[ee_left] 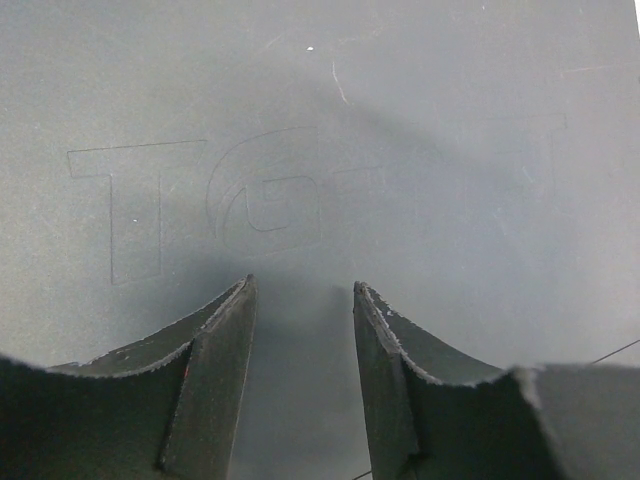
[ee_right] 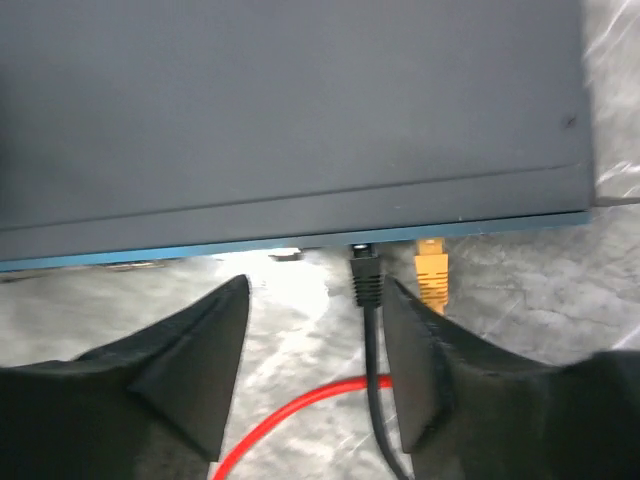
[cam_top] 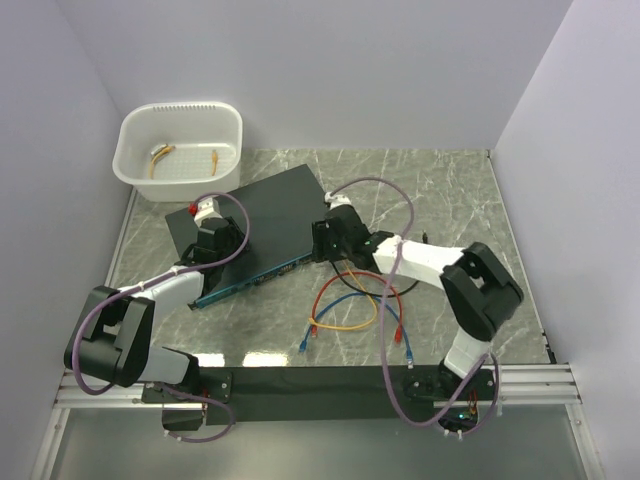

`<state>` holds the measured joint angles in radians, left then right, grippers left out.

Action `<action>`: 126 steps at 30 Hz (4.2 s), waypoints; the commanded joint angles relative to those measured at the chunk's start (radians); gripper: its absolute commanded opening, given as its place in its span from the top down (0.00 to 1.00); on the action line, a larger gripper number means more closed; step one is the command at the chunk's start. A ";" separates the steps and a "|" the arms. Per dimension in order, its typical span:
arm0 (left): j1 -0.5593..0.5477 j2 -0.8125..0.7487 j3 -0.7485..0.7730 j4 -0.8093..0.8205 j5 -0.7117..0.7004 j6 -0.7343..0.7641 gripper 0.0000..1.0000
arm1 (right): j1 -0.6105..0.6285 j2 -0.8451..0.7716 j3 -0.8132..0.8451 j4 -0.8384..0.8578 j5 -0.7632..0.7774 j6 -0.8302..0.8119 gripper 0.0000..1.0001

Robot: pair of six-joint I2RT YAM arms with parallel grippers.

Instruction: Insert the plug into the switch port

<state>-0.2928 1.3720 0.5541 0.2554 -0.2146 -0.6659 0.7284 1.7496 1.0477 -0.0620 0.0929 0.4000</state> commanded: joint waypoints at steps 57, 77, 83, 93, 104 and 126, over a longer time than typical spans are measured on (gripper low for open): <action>0.024 -0.602 0.251 -0.854 -0.023 -0.006 0.14 | -0.185 0.209 0.353 -0.320 -0.162 -0.013 0.23; 0.024 -0.654 0.230 -0.786 0.055 0.063 0.12 | -0.096 0.281 0.427 -0.406 -0.122 -0.056 0.24; 0.024 -0.663 0.230 -0.783 0.069 0.068 0.12 | -0.064 0.271 0.345 -0.395 -0.107 -0.029 0.25; 0.024 -0.669 0.228 -0.782 0.077 0.071 0.12 | -0.043 0.199 0.181 -0.346 -0.182 0.020 0.26; 0.026 -0.666 0.228 -0.778 0.086 0.075 0.12 | -0.038 0.122 0.089 -0.348 -0.231 0.049 0.26; 0.027 -0.662 0.224 -0.775 0.078 0.075 0.11 | -0.021 -0.004 0.172 -0.495 0.060 -0.021 0.24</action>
<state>-0.2714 0.7105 0.7708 -0.5430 -0.1429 -0.6121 0.6907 1.7916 1.2160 -0.3656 0.1024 0.3733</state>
